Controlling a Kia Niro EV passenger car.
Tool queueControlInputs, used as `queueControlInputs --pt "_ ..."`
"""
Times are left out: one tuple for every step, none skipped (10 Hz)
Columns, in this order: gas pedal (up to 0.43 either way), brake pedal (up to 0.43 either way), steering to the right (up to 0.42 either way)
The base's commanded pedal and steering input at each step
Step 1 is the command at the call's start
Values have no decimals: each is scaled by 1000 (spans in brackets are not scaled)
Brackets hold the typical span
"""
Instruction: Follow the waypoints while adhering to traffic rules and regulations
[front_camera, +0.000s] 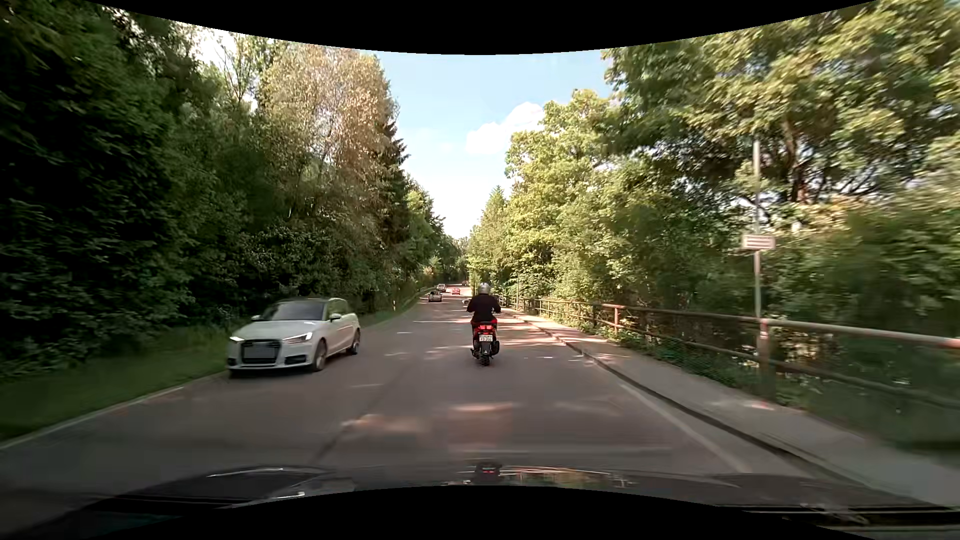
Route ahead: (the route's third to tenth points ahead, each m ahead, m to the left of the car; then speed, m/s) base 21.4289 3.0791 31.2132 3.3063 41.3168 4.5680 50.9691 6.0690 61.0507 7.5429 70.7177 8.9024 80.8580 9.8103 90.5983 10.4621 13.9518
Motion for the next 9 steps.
queueControlInputs --pt "0 12 -22" --pt "0 12 -22" --pt "0 12 -22" --pt "0 12 -22" --pt "0 6 -22" --pt "0 12 -22" --pt "0 6 -22" --pt "0 12 -22" --pt "0 6 -22"
